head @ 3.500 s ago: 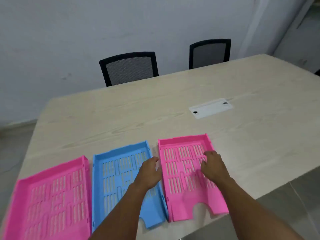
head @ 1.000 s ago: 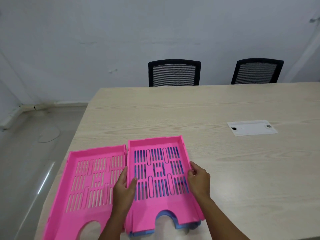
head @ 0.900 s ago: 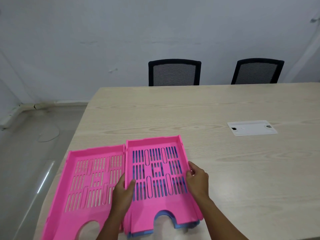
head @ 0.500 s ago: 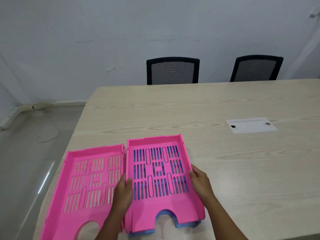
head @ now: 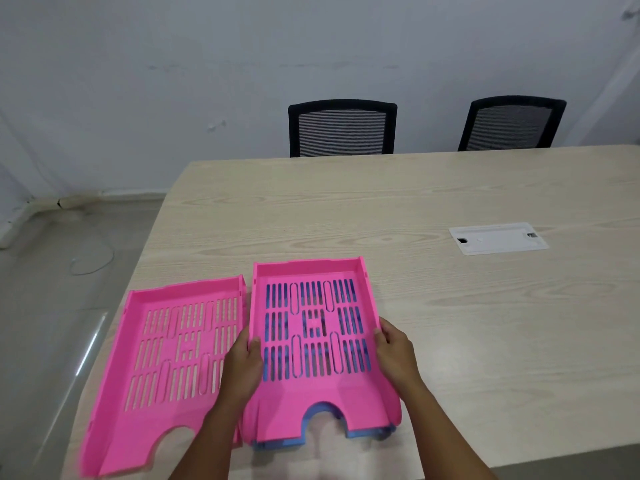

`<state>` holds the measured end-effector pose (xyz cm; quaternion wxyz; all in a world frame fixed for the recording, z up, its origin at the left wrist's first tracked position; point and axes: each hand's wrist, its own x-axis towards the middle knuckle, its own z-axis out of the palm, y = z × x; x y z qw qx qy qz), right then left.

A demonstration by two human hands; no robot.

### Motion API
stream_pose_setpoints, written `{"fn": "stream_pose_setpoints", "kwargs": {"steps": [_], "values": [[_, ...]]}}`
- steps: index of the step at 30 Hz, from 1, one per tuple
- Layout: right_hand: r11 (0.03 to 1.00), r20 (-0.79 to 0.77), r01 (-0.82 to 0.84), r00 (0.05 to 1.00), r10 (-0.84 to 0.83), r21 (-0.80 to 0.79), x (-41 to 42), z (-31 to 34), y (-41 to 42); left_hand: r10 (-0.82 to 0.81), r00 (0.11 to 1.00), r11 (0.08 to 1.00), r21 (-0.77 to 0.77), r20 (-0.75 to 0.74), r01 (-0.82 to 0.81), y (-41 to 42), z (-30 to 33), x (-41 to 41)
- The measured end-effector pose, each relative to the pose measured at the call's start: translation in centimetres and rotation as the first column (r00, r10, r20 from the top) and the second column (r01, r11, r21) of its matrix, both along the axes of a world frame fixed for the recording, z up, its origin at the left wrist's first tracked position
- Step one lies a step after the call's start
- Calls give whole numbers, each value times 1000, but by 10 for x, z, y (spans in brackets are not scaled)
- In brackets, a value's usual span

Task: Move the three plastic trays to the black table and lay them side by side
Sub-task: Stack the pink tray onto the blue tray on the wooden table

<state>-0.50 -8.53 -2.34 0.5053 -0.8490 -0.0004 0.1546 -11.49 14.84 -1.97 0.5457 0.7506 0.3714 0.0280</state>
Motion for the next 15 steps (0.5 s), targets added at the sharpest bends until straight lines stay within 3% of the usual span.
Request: {"fn": "stream_pose_setpoints", "kwargs": {"steps": [11, 15], "values": [[1000, -13, -18, 1000, 18, -17, -1, 5, -7, -13, 1000, 999, 48, -2, 13, -3, -9, -9], [998, 42, 51, 998, -49, -48, -5, 5, 0, -5, 998, 1000, 24, 56, 4, -2, -4, -7]]}}
